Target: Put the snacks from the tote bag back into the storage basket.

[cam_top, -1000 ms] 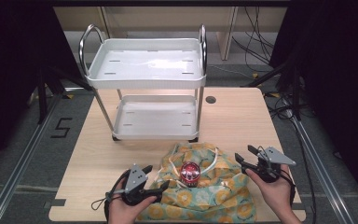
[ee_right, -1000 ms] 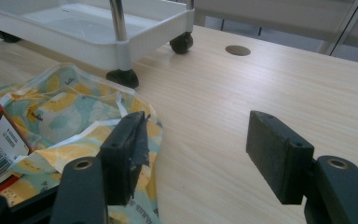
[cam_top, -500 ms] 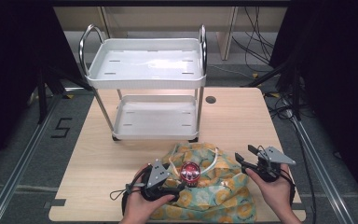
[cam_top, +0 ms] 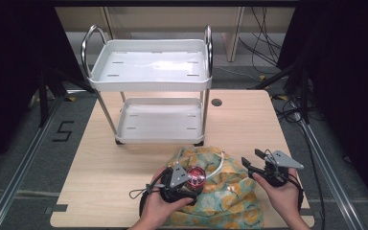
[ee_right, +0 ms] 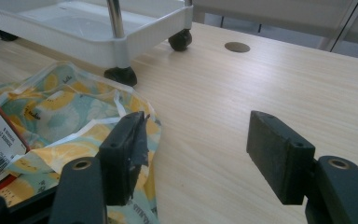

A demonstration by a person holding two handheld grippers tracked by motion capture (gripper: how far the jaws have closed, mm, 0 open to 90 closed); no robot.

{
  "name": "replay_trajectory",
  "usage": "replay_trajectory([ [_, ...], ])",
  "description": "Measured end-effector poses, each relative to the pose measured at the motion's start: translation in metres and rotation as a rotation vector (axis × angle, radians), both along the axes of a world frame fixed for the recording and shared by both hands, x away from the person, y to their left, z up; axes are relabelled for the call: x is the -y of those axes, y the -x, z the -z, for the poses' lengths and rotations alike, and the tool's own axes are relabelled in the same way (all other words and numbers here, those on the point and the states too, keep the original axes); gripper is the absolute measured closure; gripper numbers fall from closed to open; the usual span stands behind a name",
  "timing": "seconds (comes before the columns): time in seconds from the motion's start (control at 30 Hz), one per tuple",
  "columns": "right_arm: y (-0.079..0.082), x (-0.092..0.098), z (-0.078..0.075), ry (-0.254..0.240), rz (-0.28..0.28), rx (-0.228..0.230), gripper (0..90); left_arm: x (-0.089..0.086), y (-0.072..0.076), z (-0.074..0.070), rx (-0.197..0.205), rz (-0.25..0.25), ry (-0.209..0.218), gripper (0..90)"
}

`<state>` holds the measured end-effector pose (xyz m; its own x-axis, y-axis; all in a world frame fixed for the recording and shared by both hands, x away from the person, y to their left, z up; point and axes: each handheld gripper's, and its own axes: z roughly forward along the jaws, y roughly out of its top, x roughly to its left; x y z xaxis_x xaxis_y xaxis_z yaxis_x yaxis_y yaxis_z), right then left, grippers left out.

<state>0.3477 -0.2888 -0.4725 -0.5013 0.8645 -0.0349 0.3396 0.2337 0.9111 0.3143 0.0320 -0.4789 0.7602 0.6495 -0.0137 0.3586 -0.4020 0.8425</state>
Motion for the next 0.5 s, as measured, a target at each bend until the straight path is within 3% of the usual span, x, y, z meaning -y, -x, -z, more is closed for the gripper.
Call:
replay_trajectory([
  [0.07,0.000,0.000,0.000,-0.001,-0.001,0.000,38.3,0.003,0.000,0.002,-0.020,-0.010,0.002,17.6],
  [0.13,0.000,-0.001,0.000,-0.001,0.000,0.000,38.3,0.004,-0.004,0.003,-0.018,-0.004,-0.026,18.3],
  [0.17,0.000,-0.001,0.000,-0.001,0.000,0.000,38.3,0.007,-0.004,0.005,-0.021,-0.019,-0.005,18.3],
  [0.23,0.000,-0.001,0.000,-0.007,-0.007,0.001,38.2,0.006,-0.007,0.004,-0.004,0.004,-0.067,19.2],
  [0.27,0.000,-0.001,0.000,-0.004,0.003,-0.002,38.2,0.010,-0.006,0.006,-0.021,-0.020,-0.025,19.9],
  [0.3,0.001,-0.002,0.001,-0.006,0.010,0.000,38.2,0.010,-0.007,0.005,-0.028,-0.018,-0.060,20.8],
  [0.37,0.002,-0.002,0.001,-0.020,0.014,-0.031,38.2,0.012,-0.009,0.007,-0.007,-0.015,-0.051,22.4],
  [0.4,0.002,-0.002,0.001,-0.022,0.015,-0.041,38.2,0.012,-0.009,0.007,-0.023,-0.031,-0.063,22.3],
  [0.43,0.002,-0.002,0.001,-0.018,0.012,-0.036,38.2,0.014,-0.009,0.007,-0.030,-0.028,-0.045,22.4],
  [0.47,0.002,-0.002,0.001,-0.020,0.013,-0.040,38.2,0.012,-0.011,0.007,-0.024,-0.021,-0.078,22.5],
  [0.5,0.002,-0.002,0.001,-0.019,0.014,-0.042,38.2,0.012,-0.011,0.007,-0.024,-0.021,-0.078,22.9],
])
